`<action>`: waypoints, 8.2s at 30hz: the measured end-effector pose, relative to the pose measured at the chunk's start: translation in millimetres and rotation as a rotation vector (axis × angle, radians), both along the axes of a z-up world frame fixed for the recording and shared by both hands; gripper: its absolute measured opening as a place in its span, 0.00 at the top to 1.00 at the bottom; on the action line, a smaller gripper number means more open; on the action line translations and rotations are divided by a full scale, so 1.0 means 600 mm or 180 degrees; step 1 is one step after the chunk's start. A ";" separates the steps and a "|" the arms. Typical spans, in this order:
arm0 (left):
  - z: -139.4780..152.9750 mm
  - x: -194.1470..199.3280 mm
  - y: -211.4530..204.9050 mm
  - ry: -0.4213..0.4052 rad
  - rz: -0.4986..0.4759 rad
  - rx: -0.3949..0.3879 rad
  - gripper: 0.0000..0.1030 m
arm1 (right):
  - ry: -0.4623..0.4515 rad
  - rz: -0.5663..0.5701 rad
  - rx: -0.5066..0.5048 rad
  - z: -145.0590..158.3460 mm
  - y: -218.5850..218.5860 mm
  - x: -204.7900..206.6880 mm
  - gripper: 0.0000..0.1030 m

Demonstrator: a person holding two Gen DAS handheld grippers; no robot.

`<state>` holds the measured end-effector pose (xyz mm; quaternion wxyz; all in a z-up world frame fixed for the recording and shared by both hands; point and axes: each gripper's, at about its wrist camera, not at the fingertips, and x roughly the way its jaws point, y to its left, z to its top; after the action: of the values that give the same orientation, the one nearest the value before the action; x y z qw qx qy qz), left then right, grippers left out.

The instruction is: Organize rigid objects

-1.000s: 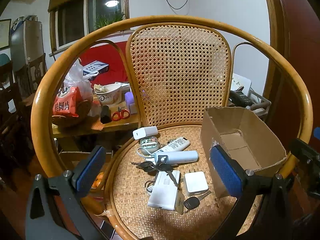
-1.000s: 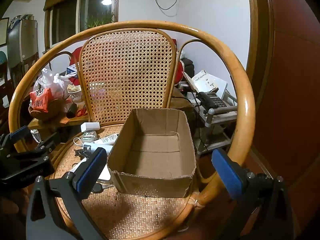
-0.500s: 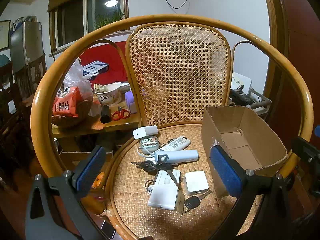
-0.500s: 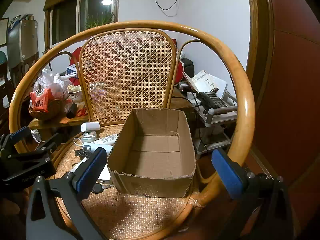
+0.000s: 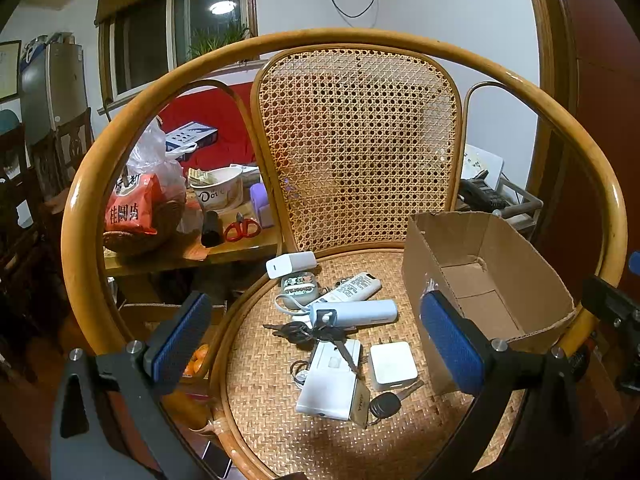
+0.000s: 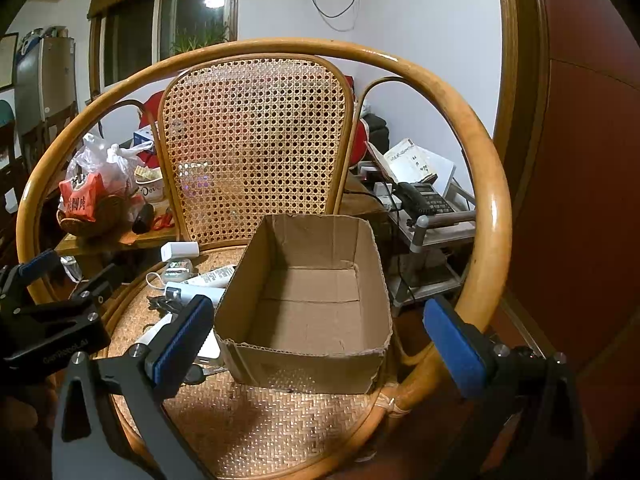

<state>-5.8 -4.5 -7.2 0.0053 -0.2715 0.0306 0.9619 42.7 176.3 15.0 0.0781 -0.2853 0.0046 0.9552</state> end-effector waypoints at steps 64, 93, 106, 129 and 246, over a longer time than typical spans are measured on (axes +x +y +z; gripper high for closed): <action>-0.065 -0.089 -0.026 -0.0283 -0.0485 0.0373 0.00 | -0.0921 -0.0157 0.0389 -0.120 0.059 -0.212 0.10; -0.111 -0.245 -0.057 -0.0727 -0.0253 0.0122 0.00 | -0.1114 -0.0252 -0.0009 -0.163 0.108 -0.211 0.89; -0.182 -0.437 -0.067 -0.1164 0.0024 0.0022 0.00 | -0.1111 -0.0223 -0.0031 -0.162 0.107 -0.209 0.89; -0.262 -0.492 -0.061 -0.1572 -0.0137 0.0080 0.50 | -0.1094 -0.0217 -0.0049 -0.161 0.109 -0.211 0.89; -0.263 -0.420 -0.046 -0.1840 -0.0339 0.0276 0.50 | -0.1047 -0.0314 -0.0062 -0.163 0.110 -0.207 0.89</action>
<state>-257.8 -32.2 -165.3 0.0759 -0.5318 0.0009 0.8435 -81.4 242.4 -82.5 0.1219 -0.4380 0.0150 0.8905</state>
